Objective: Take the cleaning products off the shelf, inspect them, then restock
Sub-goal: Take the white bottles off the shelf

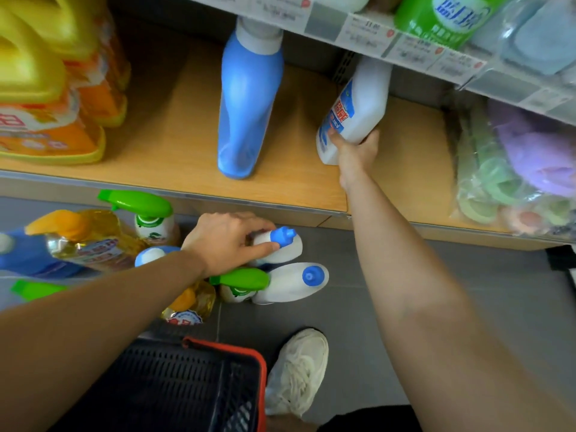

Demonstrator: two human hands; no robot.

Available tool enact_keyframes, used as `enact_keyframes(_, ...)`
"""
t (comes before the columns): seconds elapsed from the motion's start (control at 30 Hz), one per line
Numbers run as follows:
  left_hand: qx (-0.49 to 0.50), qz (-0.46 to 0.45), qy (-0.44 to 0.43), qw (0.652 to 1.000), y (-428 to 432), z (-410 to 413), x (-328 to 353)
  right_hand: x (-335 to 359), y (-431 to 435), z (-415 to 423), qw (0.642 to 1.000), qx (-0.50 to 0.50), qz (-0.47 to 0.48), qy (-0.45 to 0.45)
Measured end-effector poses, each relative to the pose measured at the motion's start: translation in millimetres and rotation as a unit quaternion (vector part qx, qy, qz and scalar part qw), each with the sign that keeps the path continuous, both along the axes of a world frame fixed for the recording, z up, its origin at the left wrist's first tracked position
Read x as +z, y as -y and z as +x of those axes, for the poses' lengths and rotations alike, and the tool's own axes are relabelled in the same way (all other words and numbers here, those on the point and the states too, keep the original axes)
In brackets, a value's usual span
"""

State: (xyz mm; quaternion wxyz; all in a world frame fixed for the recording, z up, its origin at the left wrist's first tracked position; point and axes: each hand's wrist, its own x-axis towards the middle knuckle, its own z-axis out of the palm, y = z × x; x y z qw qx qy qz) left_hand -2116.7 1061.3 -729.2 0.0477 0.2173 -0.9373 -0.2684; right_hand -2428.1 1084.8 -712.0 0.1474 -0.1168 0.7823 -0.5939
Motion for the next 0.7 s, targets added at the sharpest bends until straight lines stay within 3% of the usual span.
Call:
enact_keyframes(0.23, -0.006, 0.018, 0.013, 1.0, 0, 1, 3, 2, -40, 58, 0.998, -0.025, -0.047, 0.021)
enact_keyframes(0.4, -0.013, 0.022, 0.022, 0.999, 0, 1, 5, 13, -58, 90, 0.994, -0.062, -0.087, -0.011)
enact_keyframes(0.53, -0.015, 0.032, 0.034, 0.999, 1, 1, 7, 24, -61, 92, 0.998, -0.049, -0.035, -0.03)
enact_keyframes(0.7, -0.001, 0.082, 0.05, 0.995, 2, -1, 14, 56, -69, 89, 0.988, 0.038, 0.052, -0.139)
